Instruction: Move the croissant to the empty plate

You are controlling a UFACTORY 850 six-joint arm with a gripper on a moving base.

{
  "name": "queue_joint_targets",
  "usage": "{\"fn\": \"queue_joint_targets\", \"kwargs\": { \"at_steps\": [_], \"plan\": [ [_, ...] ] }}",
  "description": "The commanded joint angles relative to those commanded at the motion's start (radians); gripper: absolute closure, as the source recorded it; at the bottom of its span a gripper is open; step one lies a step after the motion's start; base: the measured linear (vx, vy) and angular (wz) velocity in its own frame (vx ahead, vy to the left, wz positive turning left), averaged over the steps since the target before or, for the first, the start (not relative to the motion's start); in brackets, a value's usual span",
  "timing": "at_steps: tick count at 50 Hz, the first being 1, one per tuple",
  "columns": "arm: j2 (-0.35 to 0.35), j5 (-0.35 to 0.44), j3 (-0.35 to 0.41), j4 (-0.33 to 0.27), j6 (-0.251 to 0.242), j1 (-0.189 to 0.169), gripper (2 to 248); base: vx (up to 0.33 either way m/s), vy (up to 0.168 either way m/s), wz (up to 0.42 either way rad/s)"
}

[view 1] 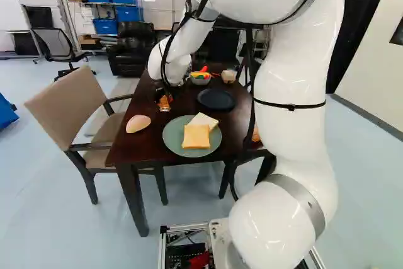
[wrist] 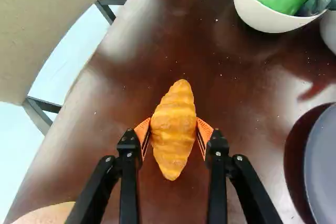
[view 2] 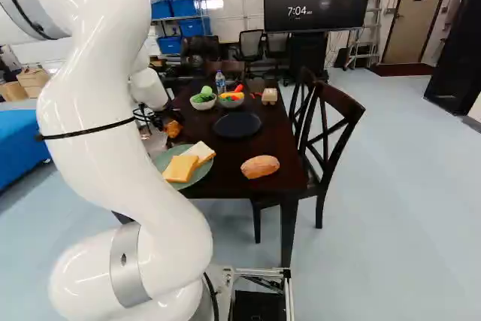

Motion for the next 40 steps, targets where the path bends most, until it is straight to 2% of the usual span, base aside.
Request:
{"fn": "queue_joint_targets", "kwargs": {
  "at_steps": [18,40],
  "plan": [
    [0.054,-0.020,0.018,0.000,0.000,-0.008,114,0.000,0.000,0.000],
    [0.140,-0.070,0.061,0.000,0.000,-0.051,114,0.000,0.000,0.000]
  ]
}}
